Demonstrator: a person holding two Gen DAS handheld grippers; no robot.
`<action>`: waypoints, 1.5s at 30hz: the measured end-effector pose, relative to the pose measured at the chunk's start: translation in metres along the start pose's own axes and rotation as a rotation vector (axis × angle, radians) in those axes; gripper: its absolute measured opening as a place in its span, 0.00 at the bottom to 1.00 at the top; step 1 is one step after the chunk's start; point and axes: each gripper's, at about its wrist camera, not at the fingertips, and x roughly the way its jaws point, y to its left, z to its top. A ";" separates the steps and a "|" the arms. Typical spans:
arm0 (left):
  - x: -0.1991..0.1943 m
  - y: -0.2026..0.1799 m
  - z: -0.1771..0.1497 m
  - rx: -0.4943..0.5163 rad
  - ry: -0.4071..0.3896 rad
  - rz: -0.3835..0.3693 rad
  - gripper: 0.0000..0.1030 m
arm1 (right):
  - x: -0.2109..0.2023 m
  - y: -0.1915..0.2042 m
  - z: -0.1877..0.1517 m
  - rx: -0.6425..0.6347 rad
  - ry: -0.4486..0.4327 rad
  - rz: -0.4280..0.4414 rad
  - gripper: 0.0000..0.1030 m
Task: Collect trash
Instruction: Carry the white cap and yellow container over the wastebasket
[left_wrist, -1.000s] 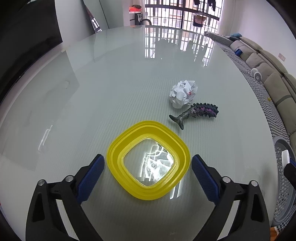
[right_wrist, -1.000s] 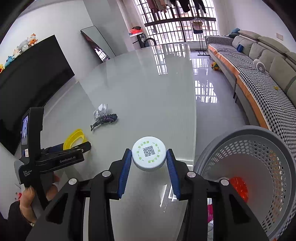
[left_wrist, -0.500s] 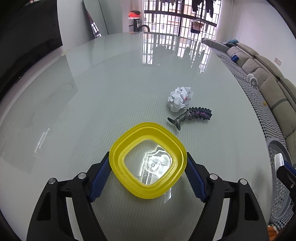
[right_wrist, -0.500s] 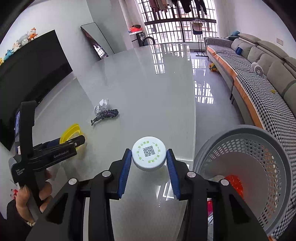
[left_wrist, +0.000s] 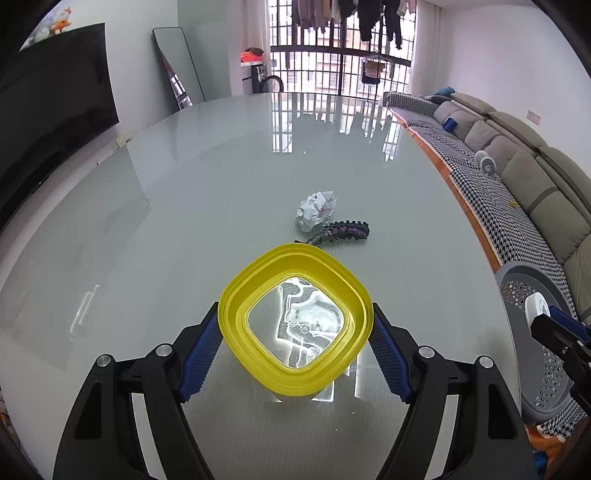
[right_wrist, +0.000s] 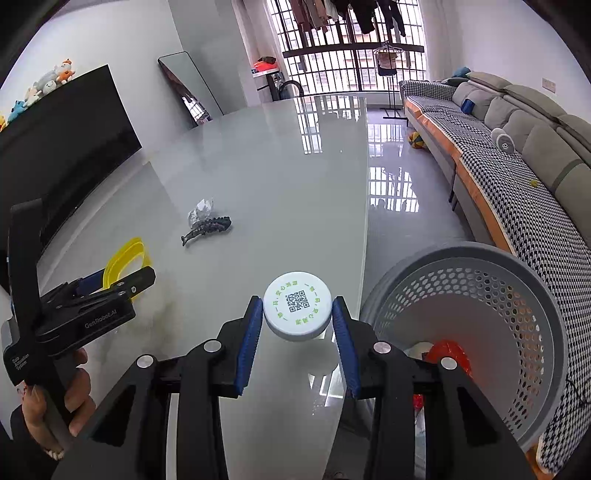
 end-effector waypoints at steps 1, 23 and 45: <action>-0.003 -0.003 -0.002 0.004 -0.004 -0.003 0.72 | -0.002 -0.002 -0.001 0.003 -0.002 -0.001 0.37; -0.026 -0.159 -0.023 0.220 0.002 -0.187 0.72 | -0.055 -0.134 -0.050 0.203 -0.040 -0.154 0.37; 0.001 -0.244 -0.030 0.355 0.070 -0.252 0.73 | -0.053 -0.201 -0.062 0.276 -0.002 -0.192 0.37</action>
